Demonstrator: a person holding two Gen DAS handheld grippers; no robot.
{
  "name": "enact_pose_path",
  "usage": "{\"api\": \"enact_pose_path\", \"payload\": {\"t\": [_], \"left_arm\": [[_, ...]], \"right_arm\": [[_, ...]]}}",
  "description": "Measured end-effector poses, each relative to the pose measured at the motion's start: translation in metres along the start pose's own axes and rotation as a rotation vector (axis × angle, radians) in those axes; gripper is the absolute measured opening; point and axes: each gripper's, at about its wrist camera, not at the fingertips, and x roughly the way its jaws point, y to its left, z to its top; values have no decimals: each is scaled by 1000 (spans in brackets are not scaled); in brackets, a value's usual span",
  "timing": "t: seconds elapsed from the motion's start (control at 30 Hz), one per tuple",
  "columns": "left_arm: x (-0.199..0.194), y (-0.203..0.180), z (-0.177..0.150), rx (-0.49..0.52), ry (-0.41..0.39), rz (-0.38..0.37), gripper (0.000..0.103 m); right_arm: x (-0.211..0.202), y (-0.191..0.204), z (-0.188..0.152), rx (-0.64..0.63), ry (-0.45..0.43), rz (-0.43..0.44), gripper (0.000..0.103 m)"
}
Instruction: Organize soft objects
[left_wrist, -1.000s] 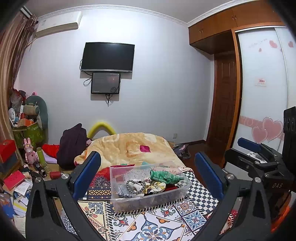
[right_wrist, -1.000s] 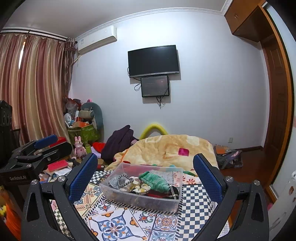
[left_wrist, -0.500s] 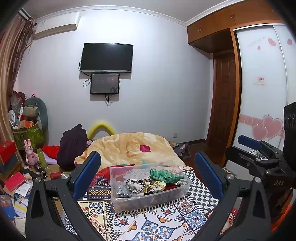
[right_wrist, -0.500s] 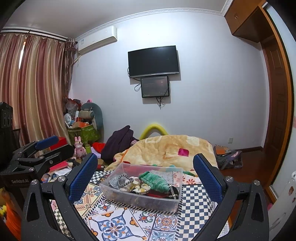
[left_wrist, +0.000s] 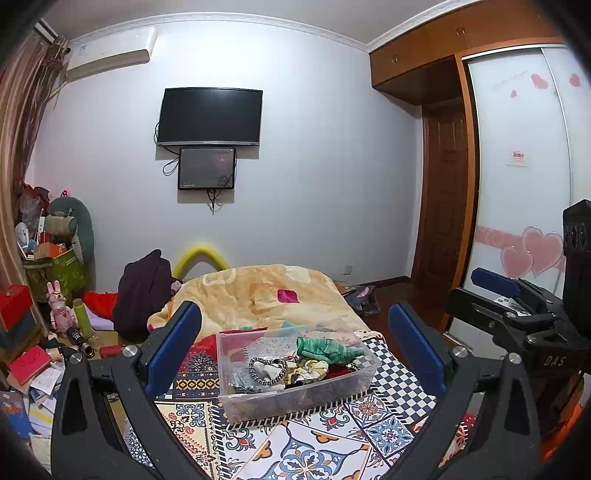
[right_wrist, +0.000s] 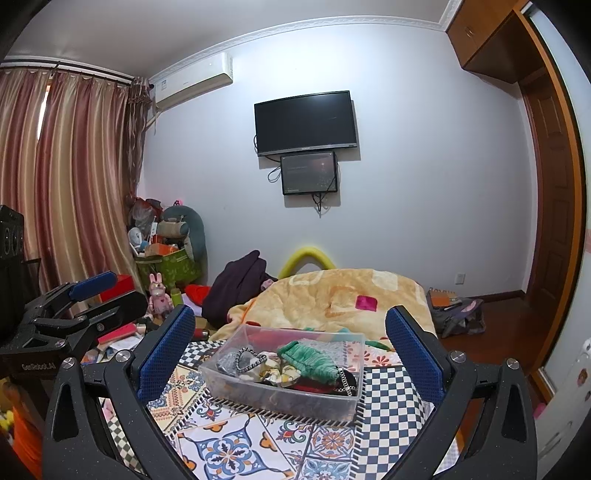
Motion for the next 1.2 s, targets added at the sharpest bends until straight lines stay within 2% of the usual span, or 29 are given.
{"api": "enact_pose_path", "payload": {"t": [1.2], "left_arm": [[-2, 2, 1, 2, 5, -23, 103]], "right_arm": [[-3, 2, 4, 1, 12, -5, 103]]}}
